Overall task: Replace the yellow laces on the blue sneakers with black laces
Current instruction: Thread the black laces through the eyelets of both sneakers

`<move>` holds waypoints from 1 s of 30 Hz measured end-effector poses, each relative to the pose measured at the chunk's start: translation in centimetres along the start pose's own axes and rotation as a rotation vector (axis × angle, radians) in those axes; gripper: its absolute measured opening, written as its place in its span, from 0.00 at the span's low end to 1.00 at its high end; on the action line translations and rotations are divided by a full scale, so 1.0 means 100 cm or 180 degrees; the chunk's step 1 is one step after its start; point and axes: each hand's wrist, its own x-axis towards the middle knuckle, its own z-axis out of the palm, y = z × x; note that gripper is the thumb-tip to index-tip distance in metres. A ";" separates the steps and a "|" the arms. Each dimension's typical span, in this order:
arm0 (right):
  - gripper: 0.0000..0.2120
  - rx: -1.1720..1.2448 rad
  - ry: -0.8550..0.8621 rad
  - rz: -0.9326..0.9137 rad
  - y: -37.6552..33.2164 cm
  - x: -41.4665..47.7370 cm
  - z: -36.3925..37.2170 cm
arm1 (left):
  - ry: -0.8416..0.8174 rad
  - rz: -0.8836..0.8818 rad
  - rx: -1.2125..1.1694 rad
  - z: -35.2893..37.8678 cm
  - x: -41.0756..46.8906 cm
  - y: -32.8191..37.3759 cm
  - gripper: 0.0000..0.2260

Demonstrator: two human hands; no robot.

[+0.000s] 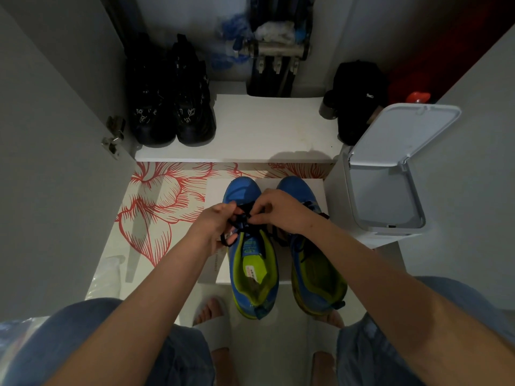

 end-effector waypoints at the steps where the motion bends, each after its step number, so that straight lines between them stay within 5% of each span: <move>1: 0.07 -0.0011 0.0063 -0.0020 0.000 0.001 0.002 | 0.0023 -0.0007 0.0012 -0.001 0.001 -0.001 0.11; 9: 0.04 -0.0181 0.0541 0.0033 0.003 0.007 0.016 | -0.0032 -0.0112 0.0195 0.000 0.003 0.003 0.07; 16: 0.10 0.0346 0.0624 0.0019 0.002 0.011 -0.020 | 0.0388 0.0654 0.1189 -0.018 0.015 -0.009 0.05; 21: 0.10 -0.0541 -0.0021 -0.0098 0.002 0.008 -0.007 | 0.0568 0.0760 0.1437 -0.022 0.015 -0.010 0.08; 30: 0.05 -0.0545 -0.0001 -0.0078 0.001 0.012 0.001 | 0.0363 0.0583 0.1496 -0.018 0.015 -0.009 0.04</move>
